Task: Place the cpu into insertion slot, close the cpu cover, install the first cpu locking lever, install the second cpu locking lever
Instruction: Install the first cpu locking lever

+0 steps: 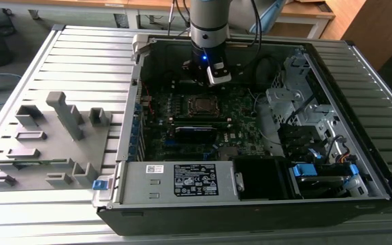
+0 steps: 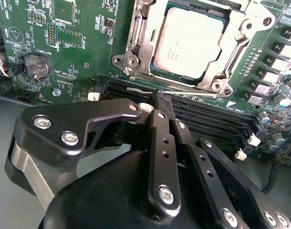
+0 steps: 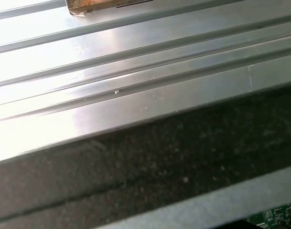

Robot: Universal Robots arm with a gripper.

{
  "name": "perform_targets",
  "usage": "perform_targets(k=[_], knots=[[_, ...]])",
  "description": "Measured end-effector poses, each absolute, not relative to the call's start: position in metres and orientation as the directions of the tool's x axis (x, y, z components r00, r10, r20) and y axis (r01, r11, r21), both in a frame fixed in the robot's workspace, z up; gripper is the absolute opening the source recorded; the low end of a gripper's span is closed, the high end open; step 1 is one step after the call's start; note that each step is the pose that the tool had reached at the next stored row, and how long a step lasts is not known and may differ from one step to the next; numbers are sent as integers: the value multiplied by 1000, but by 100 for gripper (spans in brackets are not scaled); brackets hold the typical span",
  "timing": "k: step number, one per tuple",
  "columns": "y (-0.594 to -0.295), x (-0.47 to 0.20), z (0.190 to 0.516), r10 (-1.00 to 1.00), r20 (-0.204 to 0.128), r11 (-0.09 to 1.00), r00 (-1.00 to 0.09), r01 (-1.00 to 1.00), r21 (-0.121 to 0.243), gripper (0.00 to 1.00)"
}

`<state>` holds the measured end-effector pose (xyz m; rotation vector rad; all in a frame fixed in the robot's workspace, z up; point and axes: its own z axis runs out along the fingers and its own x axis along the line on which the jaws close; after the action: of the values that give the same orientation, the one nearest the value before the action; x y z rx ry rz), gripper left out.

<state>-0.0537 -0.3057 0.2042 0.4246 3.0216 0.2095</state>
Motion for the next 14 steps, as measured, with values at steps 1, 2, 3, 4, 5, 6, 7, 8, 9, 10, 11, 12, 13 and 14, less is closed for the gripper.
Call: perform_targets(k=[1,2,3,4,5,6,7,8,9,10,11,12,13,14], knots=[[-306,-54,204,280,-63,952,-958,268,147,11],[-306,-54,204,280,-63,952,-958,269,147,11],[-306,-54,204,281,-63,952,-958,269,147,11],[-306,-54,204,281,-63,952,-958,270,147,11],[-306,-54,204,281,-63,952,-958,270,147,11],[-305,-54,204,282,-64,952,-957,270,146,11],[-305,-54,203,282,-65,952,-957,271,142,11],[-306,-54,203,282,-66,953,-957,271,138,11],[-306,-54,202,282,-67,953,-957,271,134,11],[-306,-54,202,282,-68,953,-957,272,131,11],[-306,-54,201,282,-69,954,-957,272,128,11],[-306,-54,201,282,-70,954,-957,272,125,11],[-306,-54,200,282,-71,954,-957,273,122,11],[-306,-54,199,283,-72,955,-957,273,120,11]])
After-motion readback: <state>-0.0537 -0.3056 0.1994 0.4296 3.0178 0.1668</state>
